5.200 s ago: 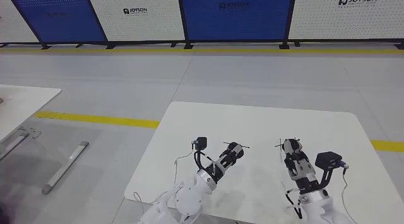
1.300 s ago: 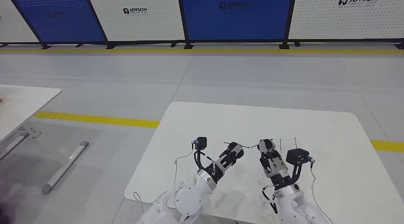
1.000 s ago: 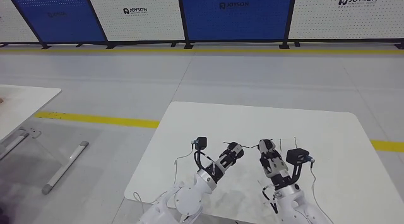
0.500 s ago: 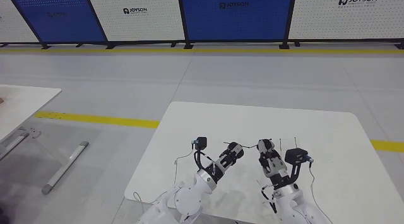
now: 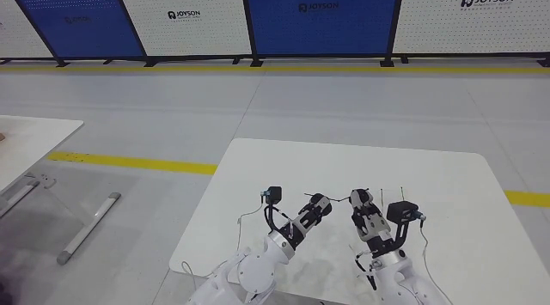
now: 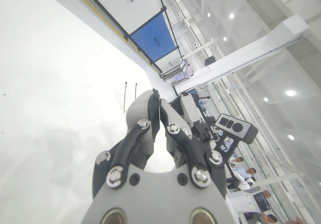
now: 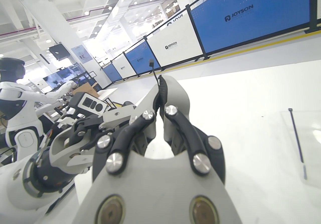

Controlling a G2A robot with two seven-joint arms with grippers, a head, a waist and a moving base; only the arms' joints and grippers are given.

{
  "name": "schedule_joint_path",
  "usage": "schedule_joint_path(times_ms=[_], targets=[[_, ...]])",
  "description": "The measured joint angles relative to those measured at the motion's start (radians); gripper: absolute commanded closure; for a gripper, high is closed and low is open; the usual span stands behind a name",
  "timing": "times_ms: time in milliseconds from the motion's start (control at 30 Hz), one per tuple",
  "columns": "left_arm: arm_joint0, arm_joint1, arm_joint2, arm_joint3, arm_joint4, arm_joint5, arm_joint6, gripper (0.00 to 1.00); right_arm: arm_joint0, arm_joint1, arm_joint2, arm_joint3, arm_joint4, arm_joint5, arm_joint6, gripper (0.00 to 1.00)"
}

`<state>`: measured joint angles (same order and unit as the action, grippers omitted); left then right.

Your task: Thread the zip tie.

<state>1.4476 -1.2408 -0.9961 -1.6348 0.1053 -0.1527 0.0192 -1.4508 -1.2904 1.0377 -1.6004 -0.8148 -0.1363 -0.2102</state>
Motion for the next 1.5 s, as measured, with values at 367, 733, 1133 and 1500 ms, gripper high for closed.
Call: schedule_joint_path(times_ms=[367, 733, 1133, 1500], targets=[[0.0, 0.0, 0.0, 0.0, 0.0, 0.0, 0.0, 1.0, -0.006, -0.008, 0.004, -0.001, -0.001, 0.001, -0.012, 1.0], [0.0, 0.0, 0.0, 0.0, 0.0, 0.0, 0.0, 1.0, -0.009, -0.015, 0.011, 0.001, -0.007, 0.006, -0.004, 1.0], [0.0, 0.0, 0.0, 0.0, 0.0, 0.0, 0.0, 1.0, 0.003, -0.024, 0.003, 0.018, -0.01, 0.009, 0.015, 1.0], [0.0, 0.0, 0.0, 0.0, 0.0, 0.0, 0.0, 1.0, 0.003, -0.034, 0.002, 0.035, 0.029, -0.014, 0.016, 1.0]])
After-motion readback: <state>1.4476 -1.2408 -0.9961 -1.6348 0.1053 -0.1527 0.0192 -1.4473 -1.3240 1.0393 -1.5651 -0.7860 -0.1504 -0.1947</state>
